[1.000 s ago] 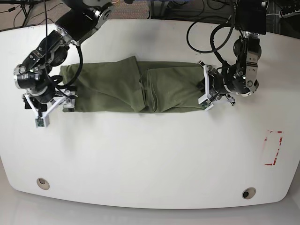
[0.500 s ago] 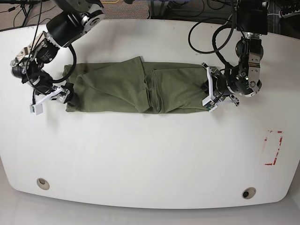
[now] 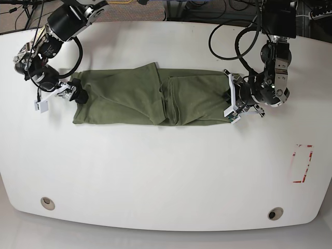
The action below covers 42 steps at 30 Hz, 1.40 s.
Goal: Layout the t-shirt on the table in an organized manner, then fold the t-shirt properly
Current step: 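Grasp both ends of the green strip with the left and right grippers, then fold both strip ends inward toward each other with both grippers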
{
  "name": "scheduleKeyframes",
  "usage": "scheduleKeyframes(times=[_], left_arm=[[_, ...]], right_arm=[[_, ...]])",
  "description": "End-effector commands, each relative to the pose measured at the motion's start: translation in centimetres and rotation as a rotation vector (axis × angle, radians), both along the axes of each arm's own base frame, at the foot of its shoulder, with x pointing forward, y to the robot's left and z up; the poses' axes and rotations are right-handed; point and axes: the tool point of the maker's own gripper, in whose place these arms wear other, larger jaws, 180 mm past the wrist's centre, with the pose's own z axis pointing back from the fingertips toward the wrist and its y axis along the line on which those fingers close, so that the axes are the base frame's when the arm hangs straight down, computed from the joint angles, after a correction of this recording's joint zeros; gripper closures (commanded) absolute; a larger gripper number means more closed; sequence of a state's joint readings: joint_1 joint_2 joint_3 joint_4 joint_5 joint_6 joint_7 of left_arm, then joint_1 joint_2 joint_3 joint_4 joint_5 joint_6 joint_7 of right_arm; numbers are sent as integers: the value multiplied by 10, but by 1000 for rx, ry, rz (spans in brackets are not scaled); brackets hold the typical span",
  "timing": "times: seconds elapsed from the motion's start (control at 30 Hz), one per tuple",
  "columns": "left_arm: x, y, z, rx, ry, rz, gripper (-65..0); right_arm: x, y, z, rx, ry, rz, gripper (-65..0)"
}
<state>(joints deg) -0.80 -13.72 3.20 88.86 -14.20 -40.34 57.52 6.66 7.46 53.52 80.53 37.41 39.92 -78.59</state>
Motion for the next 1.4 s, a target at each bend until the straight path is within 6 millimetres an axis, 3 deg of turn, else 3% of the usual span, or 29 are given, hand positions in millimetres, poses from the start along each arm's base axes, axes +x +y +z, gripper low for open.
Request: scheduleKeyframes(times=[0.0,0.23,0.3,0.67,0.73,0.83,0.97,1.03,1.17,1.37], left_arm=[[-5,16,-5,79,29,6,-47],[-5,16,-5,79,29,6,-47],[-5,16,-5,79,29,6,-47],[-5,16,-5,79,29,6,-47],[-5,16,-5,82,31,6,-47],[-5,16,-5,82,31,6,-47],[-6,17,-8,86,39,7,-47],[-5,18,-9,105,39,2,-47],[-4,27,-10,180,29,-2,-47],[0,6,-12,199,19,-47,-47]], right_arm=[[6,-4,7,-4,-27,-2,-606],[5,14,0,-6,-8,62,-606],[7,28,-3,10,-16,82,-604],[19,53,-5,19,-83,115,-591],[19,54,-5,16,-84,121,-550],[23,55,-2,13,-98,123,-431],[26,54,1,11,-115,118,-135],[27,54,2,8,-118,119,-36],[27,53,7,-2,-132,123,-14],[19,51,22,-74,-148,152,-11]])
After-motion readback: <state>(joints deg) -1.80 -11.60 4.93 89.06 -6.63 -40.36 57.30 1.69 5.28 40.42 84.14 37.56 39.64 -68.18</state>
